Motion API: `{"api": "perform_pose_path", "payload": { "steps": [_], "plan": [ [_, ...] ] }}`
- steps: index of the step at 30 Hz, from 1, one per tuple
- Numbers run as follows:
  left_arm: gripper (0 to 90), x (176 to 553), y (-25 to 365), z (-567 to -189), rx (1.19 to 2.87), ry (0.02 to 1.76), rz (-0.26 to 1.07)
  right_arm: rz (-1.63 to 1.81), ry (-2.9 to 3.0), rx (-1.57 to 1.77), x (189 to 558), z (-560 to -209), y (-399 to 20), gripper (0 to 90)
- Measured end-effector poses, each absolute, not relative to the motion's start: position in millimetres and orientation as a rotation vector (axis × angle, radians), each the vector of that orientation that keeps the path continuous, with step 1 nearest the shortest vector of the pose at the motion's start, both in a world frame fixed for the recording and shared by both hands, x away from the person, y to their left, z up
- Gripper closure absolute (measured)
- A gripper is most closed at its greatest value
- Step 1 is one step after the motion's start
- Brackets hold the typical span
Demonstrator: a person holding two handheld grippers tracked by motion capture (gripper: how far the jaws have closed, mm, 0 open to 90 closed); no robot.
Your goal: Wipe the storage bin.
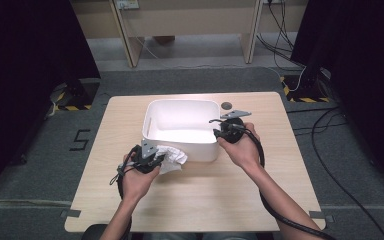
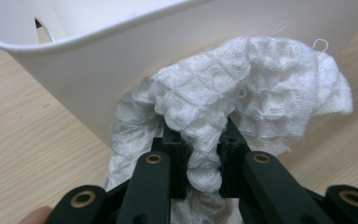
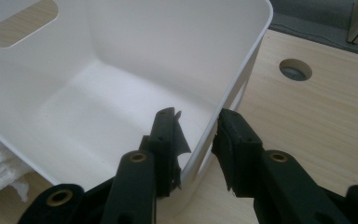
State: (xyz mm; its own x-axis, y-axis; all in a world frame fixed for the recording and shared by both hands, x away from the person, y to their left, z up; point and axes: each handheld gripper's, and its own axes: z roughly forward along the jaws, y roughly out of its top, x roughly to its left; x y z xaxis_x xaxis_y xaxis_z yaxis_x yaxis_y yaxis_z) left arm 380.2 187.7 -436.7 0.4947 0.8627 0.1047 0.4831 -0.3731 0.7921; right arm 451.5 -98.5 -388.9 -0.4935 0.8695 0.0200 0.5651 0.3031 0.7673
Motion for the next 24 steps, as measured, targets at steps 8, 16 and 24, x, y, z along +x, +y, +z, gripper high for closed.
{"api": "perform_pose_path", "payload": {
  "steps": [8,16,24],
  "plan": [
    [77.4,379,184,-427,2.006,1.102,0.671,1.034,2.178,1.28,451,-389,-98,68.7],
    [77.4,377,181,-420,2.01,1.074,0.696,1.033,2.181,1.273,451,-389,-98,68.7],
    [77.3,377,180,-420,2.009,1.062,0.706,1.033,2.181,1.275,451,-389,-98,68.6]
  ]
}}
